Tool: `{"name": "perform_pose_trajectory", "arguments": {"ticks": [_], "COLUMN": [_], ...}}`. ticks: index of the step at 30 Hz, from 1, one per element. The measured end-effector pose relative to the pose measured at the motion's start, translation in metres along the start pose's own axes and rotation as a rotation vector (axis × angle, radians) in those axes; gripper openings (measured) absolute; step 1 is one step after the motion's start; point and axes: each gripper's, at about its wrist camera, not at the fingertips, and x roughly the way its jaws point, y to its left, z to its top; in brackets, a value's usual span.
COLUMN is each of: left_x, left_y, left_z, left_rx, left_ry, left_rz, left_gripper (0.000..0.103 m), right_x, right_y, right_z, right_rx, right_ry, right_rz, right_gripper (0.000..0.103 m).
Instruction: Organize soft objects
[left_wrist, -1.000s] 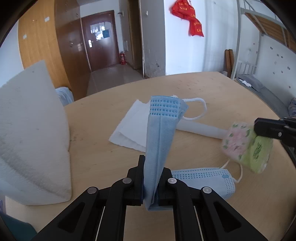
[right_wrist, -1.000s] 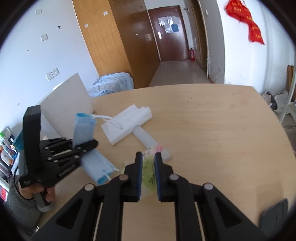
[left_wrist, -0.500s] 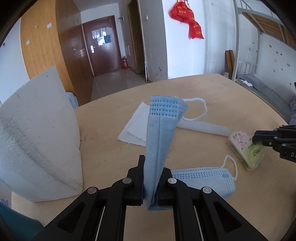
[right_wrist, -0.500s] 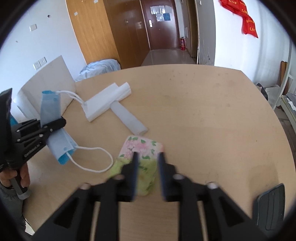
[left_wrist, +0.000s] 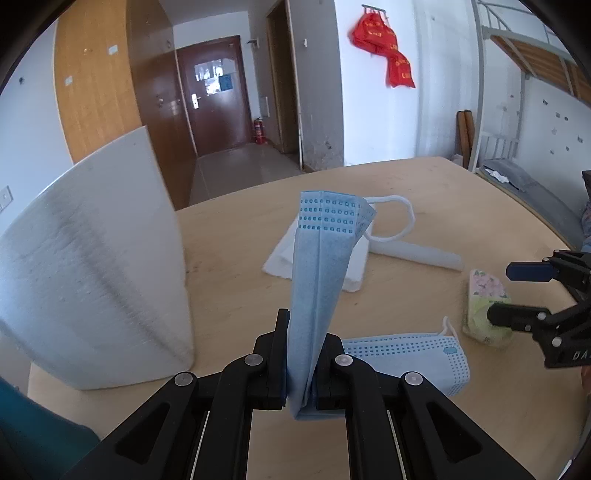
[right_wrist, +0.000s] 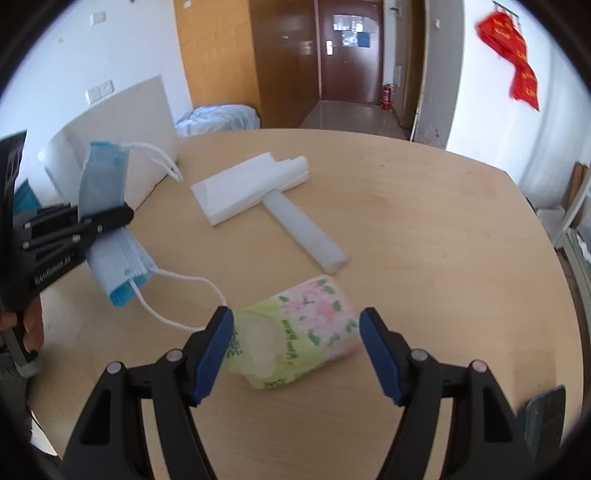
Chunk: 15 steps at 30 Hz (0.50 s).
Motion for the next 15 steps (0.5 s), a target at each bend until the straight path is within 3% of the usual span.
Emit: {"name": "perform_pose_trajectory", "arguments": {"ticks": [15], "left_x": [-0.004], "left_y": [0.001], "left_z": [-0.005], "left_rx": [-0.006], "left_ry": [-0.011], "left_rz": [-0.015], "left_gripper": [0.009], "right_x": [0.019], "right_y": [0.015], "right_z": [0.0], "right_rx": [-0.062], "right_ry": [0.058], "right_rz": [-0.017], "right_gripper": [0.071]}}
